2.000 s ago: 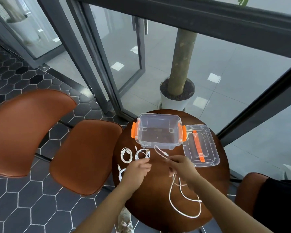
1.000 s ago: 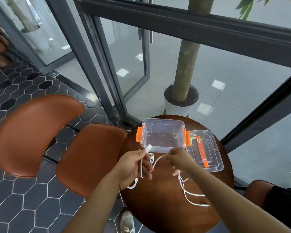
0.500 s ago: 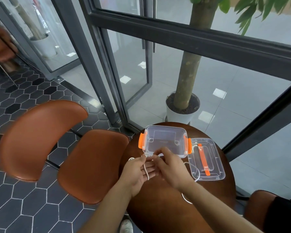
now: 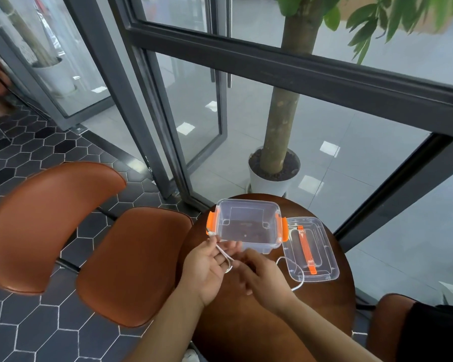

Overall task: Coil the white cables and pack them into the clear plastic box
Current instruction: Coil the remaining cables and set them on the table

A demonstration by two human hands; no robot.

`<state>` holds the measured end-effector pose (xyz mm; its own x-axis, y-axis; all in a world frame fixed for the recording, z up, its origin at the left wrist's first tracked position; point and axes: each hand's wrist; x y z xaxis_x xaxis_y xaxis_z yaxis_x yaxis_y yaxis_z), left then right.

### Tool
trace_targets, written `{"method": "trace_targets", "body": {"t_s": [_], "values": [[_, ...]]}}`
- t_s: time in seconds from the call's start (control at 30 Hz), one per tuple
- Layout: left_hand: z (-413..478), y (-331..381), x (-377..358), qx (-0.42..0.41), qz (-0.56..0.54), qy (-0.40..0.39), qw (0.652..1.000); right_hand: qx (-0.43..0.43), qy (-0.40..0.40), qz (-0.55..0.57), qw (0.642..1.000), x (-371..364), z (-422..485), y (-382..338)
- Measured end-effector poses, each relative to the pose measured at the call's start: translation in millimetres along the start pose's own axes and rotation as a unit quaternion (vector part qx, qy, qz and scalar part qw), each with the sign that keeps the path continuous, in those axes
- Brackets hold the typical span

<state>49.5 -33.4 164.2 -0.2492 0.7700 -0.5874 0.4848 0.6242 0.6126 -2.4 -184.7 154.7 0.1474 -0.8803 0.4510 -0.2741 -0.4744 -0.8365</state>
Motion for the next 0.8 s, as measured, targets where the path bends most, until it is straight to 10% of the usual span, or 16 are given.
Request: {"method": "trace_targets", "body": {"t_s": [0.47, 0.67, 0.8], "values": [[-9, 13, -9, 0.014, -0.012, -0.103, 0.995, -0.077, -0.084, -0.246, 0.963, 37, 17, 50], [-23, 3, -12, 0.026, 0.304, -0.175, 0.936, -0.173, -0.09, 0.052, 0.979, 53, 40, 12], [-22, -1, -8, 0.02, 0.331, -0.13, 0.935, -0.133, -0.09, 0.108, 0.981, 51, 37, -11]]}}
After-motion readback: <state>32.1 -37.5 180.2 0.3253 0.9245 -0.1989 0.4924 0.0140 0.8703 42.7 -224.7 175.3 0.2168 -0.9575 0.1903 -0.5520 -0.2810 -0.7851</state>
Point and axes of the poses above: each hand's wrist, its own z-axis towards the middle knuckle, its own x-axis out of the back of the hand, y = z × x, and after that the axes turned 9 degrees about -x, right-handed
